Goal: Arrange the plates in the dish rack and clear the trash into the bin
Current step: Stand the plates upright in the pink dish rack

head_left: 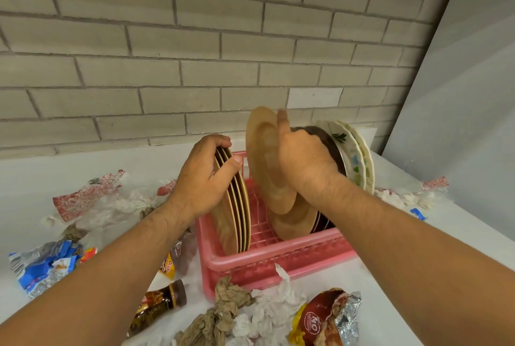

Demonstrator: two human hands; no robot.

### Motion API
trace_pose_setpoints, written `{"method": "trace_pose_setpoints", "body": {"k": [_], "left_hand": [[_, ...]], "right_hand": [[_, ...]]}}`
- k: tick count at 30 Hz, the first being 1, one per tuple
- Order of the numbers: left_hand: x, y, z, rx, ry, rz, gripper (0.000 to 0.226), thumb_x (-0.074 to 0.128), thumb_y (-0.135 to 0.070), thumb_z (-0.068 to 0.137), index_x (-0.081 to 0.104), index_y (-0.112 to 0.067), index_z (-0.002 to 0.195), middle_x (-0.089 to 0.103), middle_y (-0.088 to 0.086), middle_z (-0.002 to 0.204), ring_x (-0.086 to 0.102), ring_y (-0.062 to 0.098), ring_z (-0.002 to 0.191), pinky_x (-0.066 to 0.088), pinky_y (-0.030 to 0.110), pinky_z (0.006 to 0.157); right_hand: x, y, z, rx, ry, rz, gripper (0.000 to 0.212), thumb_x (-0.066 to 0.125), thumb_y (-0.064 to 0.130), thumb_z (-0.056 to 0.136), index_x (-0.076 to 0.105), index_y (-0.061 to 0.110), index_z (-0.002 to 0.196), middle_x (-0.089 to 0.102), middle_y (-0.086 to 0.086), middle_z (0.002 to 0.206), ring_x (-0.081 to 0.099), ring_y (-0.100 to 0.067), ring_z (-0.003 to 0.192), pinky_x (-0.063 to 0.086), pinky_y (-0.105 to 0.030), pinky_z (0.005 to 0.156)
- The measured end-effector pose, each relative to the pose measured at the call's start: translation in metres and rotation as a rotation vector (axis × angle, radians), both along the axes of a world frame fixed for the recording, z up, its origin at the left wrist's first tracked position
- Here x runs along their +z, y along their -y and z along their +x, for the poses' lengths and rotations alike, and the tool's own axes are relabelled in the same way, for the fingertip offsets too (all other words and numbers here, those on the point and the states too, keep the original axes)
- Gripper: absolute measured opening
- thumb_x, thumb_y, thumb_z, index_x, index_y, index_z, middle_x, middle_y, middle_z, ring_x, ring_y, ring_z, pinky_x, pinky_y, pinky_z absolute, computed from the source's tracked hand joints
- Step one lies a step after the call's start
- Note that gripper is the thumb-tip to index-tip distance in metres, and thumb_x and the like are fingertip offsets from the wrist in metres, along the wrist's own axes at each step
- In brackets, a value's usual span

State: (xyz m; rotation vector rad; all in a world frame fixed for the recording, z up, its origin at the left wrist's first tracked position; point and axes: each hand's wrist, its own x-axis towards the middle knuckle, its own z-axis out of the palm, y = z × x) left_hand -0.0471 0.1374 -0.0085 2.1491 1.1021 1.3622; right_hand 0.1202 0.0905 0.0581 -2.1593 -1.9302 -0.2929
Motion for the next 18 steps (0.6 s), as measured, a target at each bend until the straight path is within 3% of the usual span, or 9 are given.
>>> {"method": "trace_pose_setpoints", "body": {"k": [2, 7, 14, 18], "left_hand": [[0.000, 0.000, 0.000, -0.002, -0.001, 0.003, 0.040, 0.050, -0.043, 0.085, 0.049, -0.023, 0.119, 0.052, -0.011, 0.122, 0.047, 0.002, 0.113, 0.032, 0.010, 0.088], [0.001, 0.001, 0.000, 0.003, -0.004, 0.000, 0.041, 0.050, -0.044, 0.085, 0.049, -0.023, 0.119, 0.052, -0.011, 0.122, 0.047, 0.002, 0.112, 0.033, 0.010, 0.087], [0.002, 0.001, 0.000, 0.005, -0.009, -0.016, 0.040, 0.050, -0.042, 0.084, 0.049, -0.023, 0.119, 0.052, -0.012, 0.122, 0.046, 0.001, 0.113, 0.032, 0.010, 0.087], [0.002, 0.003, 0.001, 0.004, -0.003, -0.021, 0.041, 0.050, -0.043, 0.083, 0.049, -0.022, 0.119, 0.052, -0.011, 0.122, 0.047, 0.002, 0.113, 0.032, 0.009, 0.087]], "right_hand": [[-0.009, 0.003, -0.002, 0.023, 0.004, -0.032, 0.086, 0.047, 0.003, 0.092, -0.017, 0.014, 0.149, 0.065, -0.016, 0.090, 0.061, -0.024, 0.066, 0.047, -0.033, 0.056], [-0.019, 0.012, -0.005, 0.047, -0.045, -0.097, 0.080, 0.041, 0.004, 0.094, -0.014, 0.017, 0.150, 0.057, -0.010, 0.077, 0.045, -0.014, 0.052, 0.042, -0.031, 0.057], [-0.031, 0.018, -0.004, 0.036, -0.170, -0.118, 0.070, 0.040, 0.006, 0.095, 0.002, 0.028, 0.150, 0.061, -0.017, 0.102, 0.063, -0.030, 0.087, 0.047, -0.035, 0.062], [-0.036, 0.017, 0.003, 0.050, -0.221, -0.092, 0.058, 0.040, 0.019, 0.101, 0.006, 0.034, 0.146, 0.056, -0.008, 0.081, 0.059, -0.024, 0.072, 0.056, -0.040, 0.065]]}}
